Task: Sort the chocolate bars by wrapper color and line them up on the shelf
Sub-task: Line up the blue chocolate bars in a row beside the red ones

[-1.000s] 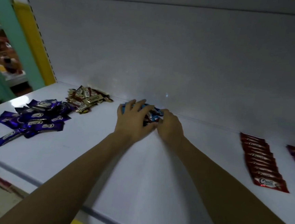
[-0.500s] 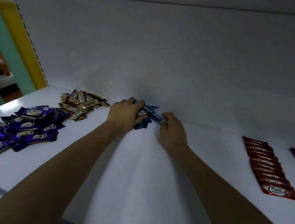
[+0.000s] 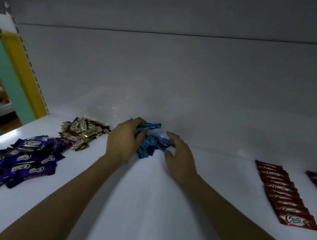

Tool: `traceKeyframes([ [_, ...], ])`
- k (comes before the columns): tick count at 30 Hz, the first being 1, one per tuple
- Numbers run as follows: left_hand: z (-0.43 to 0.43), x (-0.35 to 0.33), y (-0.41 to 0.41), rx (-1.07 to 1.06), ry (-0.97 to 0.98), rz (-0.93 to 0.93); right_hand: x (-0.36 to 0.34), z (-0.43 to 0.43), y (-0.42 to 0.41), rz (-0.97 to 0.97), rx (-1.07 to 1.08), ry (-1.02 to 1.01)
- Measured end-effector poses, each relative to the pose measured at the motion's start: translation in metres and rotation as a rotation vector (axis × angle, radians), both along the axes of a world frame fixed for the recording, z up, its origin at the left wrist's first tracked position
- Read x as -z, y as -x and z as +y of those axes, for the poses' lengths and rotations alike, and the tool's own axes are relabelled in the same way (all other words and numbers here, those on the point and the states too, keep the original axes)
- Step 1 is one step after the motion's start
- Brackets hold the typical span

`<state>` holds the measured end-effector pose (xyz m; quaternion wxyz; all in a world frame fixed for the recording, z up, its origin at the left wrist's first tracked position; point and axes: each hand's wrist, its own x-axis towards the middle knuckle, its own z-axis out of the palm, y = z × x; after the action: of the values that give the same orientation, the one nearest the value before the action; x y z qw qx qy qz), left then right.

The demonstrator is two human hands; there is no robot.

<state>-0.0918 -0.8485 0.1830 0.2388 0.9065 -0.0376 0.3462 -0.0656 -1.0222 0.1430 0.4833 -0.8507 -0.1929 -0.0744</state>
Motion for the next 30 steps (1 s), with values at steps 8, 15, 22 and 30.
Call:
traceKeyframes([
  [8,-0.077,-0.005,0.021,0.309,0.875,0.210,-0.051,-0.026,0.023,0.224,-0.045,-0.576],
  [15,-0.139,0.005,0.017,0.473,0.924,0.277,-0.049,-0.093,0.033,0.319,0.157,-0.678],
  [22,-0.140,0.021,0.015,0.416,0.916,0.332,-0.046,-0.128,0.030,0.377,0.257,-0.682],
  [30,-0.141,0.022,0.014,0.409,0.882,0.349,-0.036,-0.145,0.021,0.129,0.310,-0.265],
])
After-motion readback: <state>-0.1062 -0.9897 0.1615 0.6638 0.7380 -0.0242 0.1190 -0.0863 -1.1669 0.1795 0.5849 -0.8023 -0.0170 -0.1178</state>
